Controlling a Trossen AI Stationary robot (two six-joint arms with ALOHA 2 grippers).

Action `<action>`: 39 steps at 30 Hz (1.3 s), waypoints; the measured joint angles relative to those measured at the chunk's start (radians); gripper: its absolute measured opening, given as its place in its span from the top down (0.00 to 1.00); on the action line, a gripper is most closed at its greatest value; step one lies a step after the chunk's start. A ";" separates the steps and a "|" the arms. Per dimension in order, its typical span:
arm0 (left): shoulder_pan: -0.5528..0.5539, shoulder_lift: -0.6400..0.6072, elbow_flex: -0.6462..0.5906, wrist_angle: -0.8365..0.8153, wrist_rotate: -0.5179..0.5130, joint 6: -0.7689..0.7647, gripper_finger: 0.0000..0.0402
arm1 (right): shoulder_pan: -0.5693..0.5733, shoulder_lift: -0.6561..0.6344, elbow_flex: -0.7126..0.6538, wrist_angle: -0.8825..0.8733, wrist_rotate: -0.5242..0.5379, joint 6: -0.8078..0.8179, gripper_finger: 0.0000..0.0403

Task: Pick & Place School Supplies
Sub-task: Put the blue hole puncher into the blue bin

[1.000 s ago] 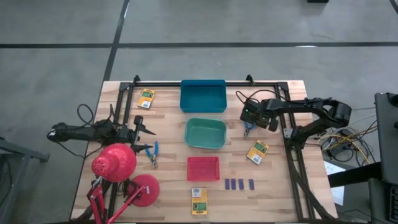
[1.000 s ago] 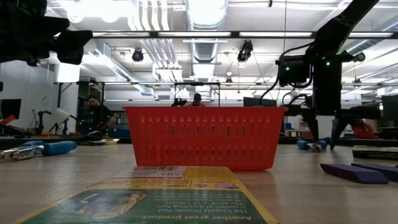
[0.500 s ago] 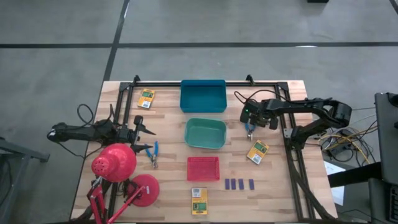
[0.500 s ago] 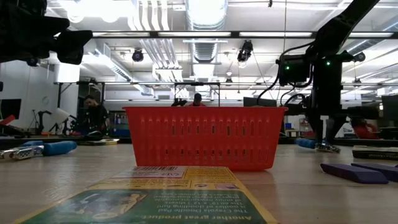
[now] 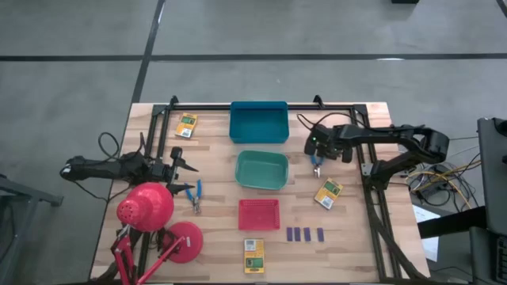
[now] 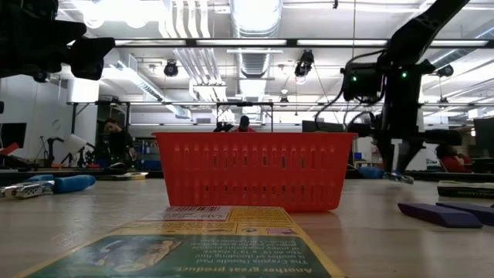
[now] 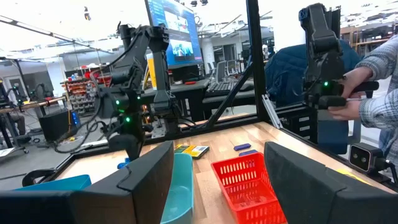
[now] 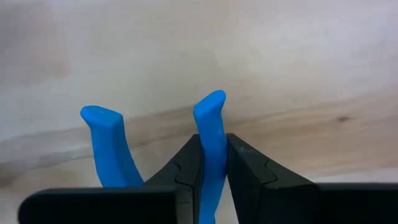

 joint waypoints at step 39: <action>0.000 0.000 0.000 0.000 0.000 0.000 0.36 | -0.129 -0.195 0.197 0.628 -0.366 -0.751 0.86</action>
